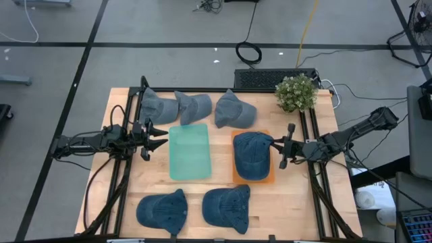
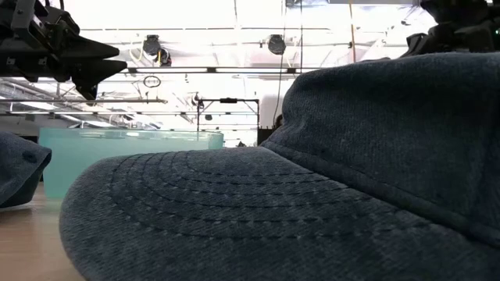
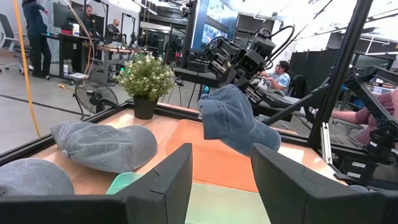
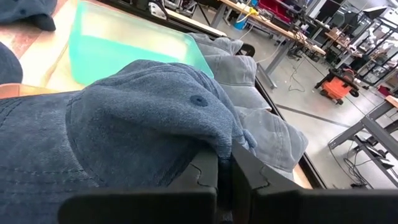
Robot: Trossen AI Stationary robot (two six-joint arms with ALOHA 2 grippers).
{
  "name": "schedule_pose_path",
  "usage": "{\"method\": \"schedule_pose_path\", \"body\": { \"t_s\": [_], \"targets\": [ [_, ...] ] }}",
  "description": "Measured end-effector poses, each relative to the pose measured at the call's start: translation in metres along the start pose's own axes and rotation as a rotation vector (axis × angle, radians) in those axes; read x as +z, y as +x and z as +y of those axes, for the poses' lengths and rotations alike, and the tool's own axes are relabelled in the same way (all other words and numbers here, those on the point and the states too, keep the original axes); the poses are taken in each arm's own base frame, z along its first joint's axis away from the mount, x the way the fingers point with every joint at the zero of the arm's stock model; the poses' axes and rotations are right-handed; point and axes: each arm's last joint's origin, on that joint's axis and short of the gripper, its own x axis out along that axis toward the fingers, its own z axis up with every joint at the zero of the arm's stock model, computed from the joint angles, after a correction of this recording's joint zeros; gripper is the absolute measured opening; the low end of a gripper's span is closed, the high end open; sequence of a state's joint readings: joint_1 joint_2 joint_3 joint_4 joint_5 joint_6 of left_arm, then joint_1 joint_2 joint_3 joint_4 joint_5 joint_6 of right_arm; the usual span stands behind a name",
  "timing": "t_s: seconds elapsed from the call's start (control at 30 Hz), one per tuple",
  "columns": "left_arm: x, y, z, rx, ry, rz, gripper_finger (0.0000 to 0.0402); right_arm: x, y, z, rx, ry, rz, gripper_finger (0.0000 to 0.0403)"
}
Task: Pick & Place hat
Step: Put the right blue cap into the orange bin
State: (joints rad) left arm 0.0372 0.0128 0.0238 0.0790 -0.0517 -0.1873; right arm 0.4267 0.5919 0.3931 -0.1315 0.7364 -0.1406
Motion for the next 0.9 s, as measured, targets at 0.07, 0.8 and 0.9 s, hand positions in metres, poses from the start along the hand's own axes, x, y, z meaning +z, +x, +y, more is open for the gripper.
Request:
{"method": "schedule_pose_path", "body": {
  "t_s": [0.07, 0.8, 0.9],
  "targets": [
    [0.000, 0.000, 0.000, 0.000, 0.000, 0.000, 0.0170, -0.002, 0.000, 0.001, 0.001, 0.002, 0.005, 0.0000],
    [0.000, 0.000, 0.000, 0.000, 0.000, 0.000, 0.0170, -0.014, 0.004, 0.006, 0.004, 0.024, 0.000, 0.0024],
    [0.000, 0.000, 0.000, 0.000, 0.000, 0.000, 0.0170, -0.014, 0.004, 0.006, 0.004, 0.024, 0.000, 0.0023]
  ]
}}
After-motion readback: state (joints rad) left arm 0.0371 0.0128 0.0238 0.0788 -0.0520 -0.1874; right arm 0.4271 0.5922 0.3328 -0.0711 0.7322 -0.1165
